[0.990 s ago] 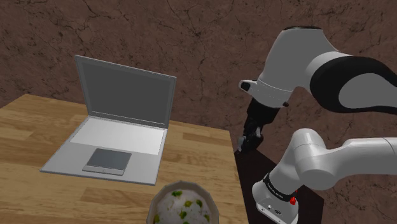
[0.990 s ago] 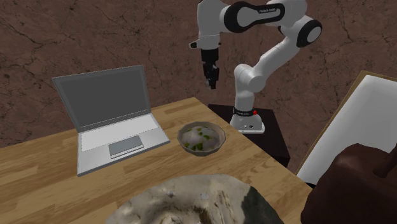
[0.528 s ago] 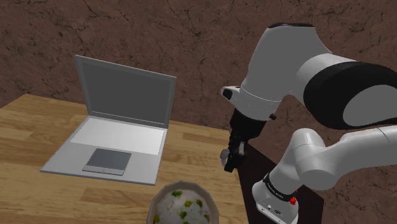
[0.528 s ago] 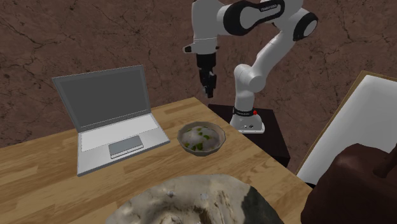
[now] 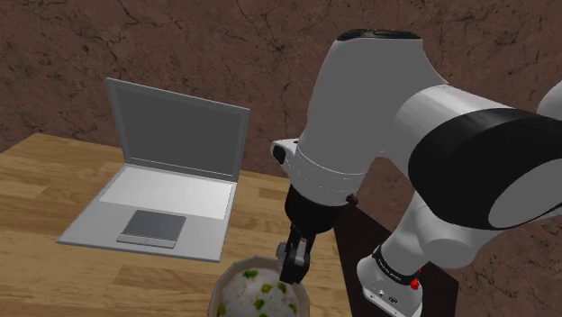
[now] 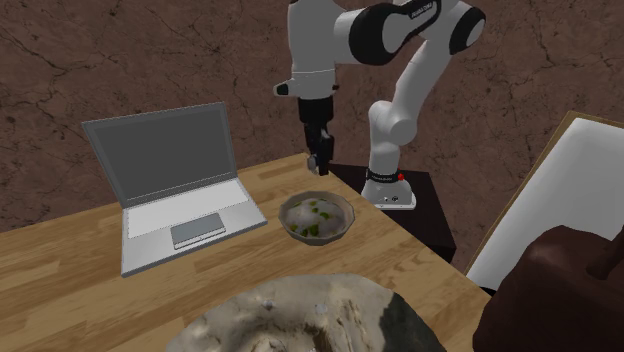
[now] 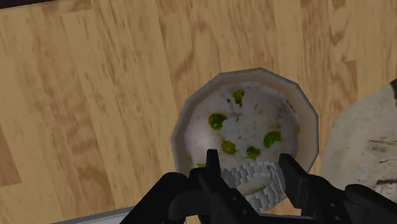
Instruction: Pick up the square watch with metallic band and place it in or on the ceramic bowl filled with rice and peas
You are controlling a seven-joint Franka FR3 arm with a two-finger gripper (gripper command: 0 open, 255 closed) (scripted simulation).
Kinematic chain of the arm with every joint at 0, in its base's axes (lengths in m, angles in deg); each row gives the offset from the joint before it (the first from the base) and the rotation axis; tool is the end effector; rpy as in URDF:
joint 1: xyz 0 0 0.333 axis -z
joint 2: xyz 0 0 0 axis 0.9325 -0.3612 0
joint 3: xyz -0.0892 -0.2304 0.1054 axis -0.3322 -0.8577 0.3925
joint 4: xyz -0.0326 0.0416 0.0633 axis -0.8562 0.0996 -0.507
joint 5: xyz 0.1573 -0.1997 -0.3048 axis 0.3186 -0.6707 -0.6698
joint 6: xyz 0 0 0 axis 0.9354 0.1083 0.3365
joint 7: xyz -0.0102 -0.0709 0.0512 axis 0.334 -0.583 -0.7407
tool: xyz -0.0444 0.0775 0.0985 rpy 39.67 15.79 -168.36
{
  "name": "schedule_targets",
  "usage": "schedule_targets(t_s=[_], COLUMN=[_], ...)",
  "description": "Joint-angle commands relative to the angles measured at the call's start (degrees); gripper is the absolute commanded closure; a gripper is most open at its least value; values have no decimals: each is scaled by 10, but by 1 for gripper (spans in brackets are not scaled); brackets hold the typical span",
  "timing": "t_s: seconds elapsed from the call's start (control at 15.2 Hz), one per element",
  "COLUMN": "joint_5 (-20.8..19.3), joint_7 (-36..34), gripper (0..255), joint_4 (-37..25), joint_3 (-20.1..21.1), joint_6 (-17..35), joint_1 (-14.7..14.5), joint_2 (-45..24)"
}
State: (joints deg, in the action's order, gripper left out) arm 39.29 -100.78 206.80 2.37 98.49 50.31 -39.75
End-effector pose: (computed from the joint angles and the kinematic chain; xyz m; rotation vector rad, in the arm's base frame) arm 0.2289 0.4018 0.4419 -2.9528 -0.7361 0.1081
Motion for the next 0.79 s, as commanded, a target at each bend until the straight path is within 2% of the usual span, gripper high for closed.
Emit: schedule_targets(t_s=[0.0,0.07,0.73], joint_5=[-12,-20,-16], joint_7=[-31,-45,-40], gripper=[255,255,255], joint_4=[-36,-52,9], joint_3=[31,44,64], joint_6=[14,19,98], joint_1=[8,12,11], joint_2=[-43,-63,-83])
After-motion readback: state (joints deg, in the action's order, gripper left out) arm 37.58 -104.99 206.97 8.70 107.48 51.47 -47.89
